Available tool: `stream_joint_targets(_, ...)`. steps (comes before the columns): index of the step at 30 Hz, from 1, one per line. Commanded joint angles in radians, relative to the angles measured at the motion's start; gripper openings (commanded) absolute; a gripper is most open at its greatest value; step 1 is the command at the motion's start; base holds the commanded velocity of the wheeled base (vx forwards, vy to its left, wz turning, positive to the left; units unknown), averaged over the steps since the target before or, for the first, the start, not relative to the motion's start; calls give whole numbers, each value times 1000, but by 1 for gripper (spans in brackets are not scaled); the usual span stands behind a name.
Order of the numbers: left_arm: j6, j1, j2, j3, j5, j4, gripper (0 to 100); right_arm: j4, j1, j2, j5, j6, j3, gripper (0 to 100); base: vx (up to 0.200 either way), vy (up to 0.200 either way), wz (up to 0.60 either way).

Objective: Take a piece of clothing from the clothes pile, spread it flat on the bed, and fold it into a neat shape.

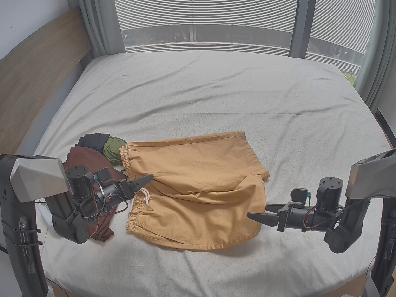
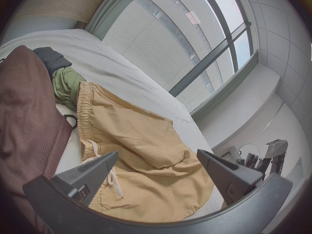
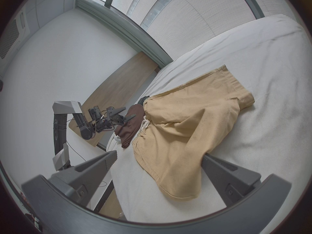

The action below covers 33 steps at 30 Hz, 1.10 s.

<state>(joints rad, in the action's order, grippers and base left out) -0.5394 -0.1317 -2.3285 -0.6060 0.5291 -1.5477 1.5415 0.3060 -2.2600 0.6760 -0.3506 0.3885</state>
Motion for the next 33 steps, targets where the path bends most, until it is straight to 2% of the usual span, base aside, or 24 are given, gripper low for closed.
stream_joint_targets(1,-1,-2,-3,0,0,0,100,0,-36,96,14,1,-56,100,0,0,0)
stream_joint_targets(8,-1,-2,-2,0,0,0,100,0,-123,94,14,16,-100,100,0,0,0)
stream_joint_targets(14,-1,0,-3,0,0,0,100,2,-169,-32,-9,101,-88,100,0,0,0)
stream_joint_targets(19,-1,0,-3,0,0,0,100,2,-162,-171,-56,133,-19,100,0,0,0)
stream_joint_targets(33,-1,1,-3,0,0,0,100,-6,-100,-357,-69,116,176,100,0,0,0)
